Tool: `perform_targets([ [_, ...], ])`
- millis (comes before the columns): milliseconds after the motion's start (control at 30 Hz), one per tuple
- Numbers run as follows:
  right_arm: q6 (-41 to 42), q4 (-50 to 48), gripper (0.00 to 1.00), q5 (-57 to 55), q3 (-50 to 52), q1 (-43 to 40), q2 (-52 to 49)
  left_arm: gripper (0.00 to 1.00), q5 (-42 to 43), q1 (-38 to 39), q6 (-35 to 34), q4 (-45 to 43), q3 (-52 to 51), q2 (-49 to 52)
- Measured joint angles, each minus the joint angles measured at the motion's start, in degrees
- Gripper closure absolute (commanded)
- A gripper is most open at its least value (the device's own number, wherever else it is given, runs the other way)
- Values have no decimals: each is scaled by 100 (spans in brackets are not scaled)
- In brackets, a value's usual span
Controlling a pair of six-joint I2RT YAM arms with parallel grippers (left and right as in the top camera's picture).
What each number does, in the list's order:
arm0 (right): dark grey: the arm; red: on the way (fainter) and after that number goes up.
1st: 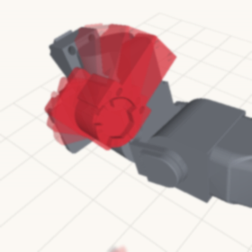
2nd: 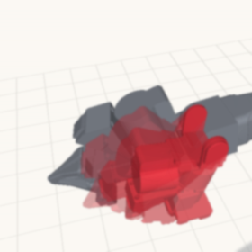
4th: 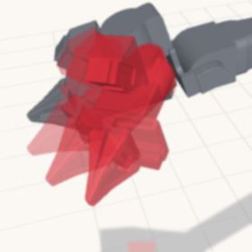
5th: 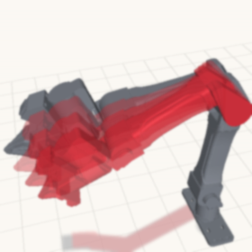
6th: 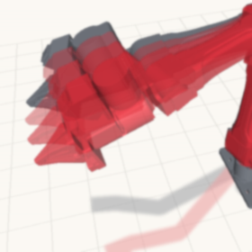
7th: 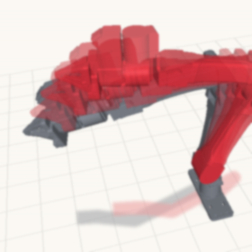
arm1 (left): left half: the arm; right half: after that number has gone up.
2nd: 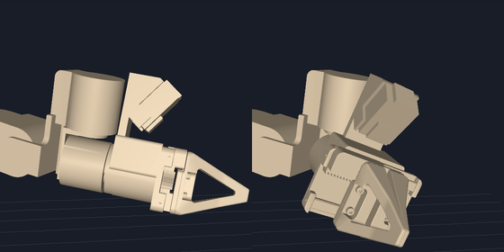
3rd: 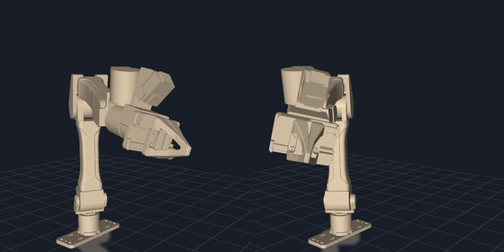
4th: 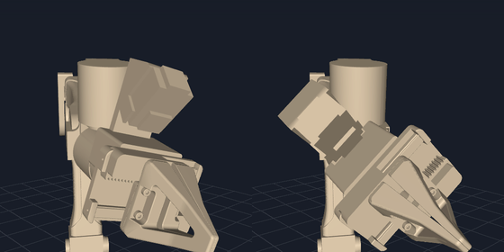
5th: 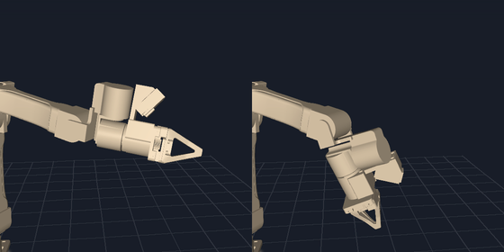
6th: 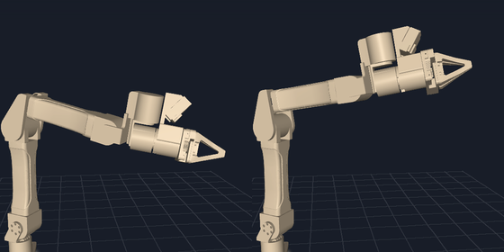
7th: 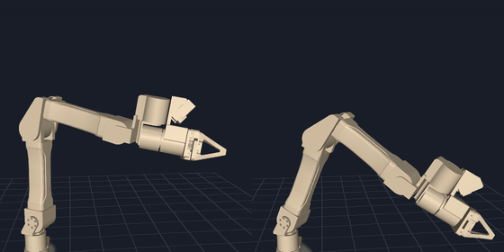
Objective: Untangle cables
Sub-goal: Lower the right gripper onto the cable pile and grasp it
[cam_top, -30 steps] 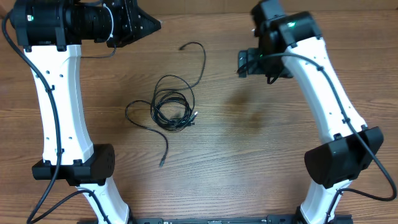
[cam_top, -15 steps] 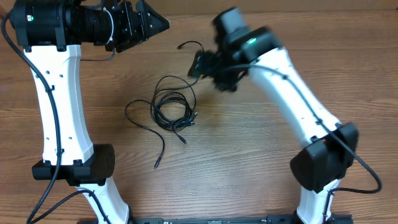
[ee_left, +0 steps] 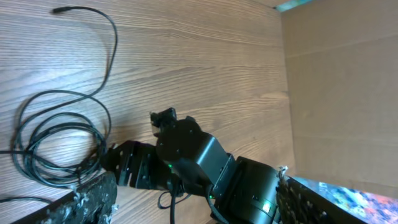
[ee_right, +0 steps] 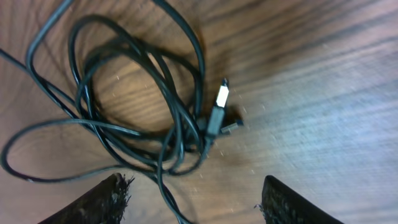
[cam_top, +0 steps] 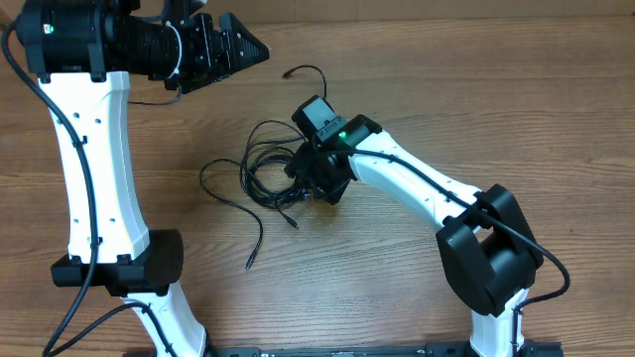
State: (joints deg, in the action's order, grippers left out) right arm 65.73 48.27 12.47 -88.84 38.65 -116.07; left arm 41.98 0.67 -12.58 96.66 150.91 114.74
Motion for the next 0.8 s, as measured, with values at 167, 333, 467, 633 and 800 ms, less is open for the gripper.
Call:
perform_targets([
  [167, -181, -953, 49, -39, 280, 0, -79, 17, -96, 13, 74, 2, 0, 0],
  [333, -540, -1373, 53, -120, 293, 0, -286, 17, -149, 85, 83, 0, 0, 0],
  [467, -793, -1357, 51, -313, 297, 0, -391, 17, -210, 151, 101, 0, 0, 0],
  [633, -1084, -1346, 96, -479, 297, 0, -391, 17, -411, 275, 101, 2, 0, 0],
  [800, -1244, -1392, 96, -544, 297, 0, -393, 16, -678, 452, 103, 2, 0, 0],
])
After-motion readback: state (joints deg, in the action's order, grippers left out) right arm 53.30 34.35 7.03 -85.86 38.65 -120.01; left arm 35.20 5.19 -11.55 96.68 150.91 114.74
